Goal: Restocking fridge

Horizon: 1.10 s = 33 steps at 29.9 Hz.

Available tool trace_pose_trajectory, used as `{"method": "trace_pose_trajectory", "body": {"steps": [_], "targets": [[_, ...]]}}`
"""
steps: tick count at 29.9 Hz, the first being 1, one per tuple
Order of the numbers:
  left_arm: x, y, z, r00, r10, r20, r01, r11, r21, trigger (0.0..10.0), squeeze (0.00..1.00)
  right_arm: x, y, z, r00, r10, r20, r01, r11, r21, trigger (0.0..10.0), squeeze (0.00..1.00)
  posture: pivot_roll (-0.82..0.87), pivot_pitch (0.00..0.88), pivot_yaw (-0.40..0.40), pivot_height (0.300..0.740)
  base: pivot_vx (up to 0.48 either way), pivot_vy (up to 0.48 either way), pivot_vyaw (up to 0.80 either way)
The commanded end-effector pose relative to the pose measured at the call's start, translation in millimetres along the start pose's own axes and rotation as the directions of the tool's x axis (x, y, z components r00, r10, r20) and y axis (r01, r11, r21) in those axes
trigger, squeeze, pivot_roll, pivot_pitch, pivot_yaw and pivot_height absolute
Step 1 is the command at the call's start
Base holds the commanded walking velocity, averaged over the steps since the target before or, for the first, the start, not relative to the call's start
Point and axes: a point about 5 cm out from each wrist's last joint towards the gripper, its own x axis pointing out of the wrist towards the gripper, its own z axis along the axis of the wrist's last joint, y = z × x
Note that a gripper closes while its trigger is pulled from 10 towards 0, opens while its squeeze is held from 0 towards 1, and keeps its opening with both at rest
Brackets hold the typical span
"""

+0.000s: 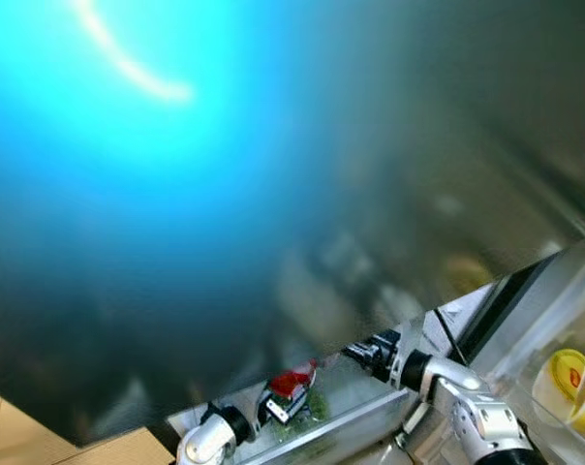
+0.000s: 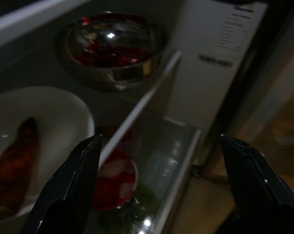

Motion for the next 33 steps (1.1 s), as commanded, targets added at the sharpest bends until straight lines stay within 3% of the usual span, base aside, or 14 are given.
{"method": "trace_pose_trajectory", "body": {"steps": [1,20,33], "targets": [[-1.1,14.3,6,1.000,0.021,0.003,-0.021,0.999,0.051,10.0,0.00,-3.0,-0.3,-6,1.000,0.000,0.019,-0.001,0.999,0.033,10.0,0.00,-0.07,0.000,0.064,0.666,0.000,0.000,0.00],[2.3,15.6,1,0.998,0.038,-0.050,-0.036,0.999,0.028,10.0,0.00,-4.9,-3.2,-20,0.999,-0.029,-0.016,0.030,0.999,0.045,10.0,0.00,-0.08,0.000,0.073,0.671,0.000,-0.101,0.00],[-16.6,24.5,-22,0.976,0.133,-0.171,-0.139,0.990,-0.024,10.0,0.00,-12.9,-10.6,-53,0.988,-0.080,-0.131,0.091,0.993,0.076,10.0,0.00,-0.08,0.000,0.071,0.721,0.000,0.000,0.00]]}}
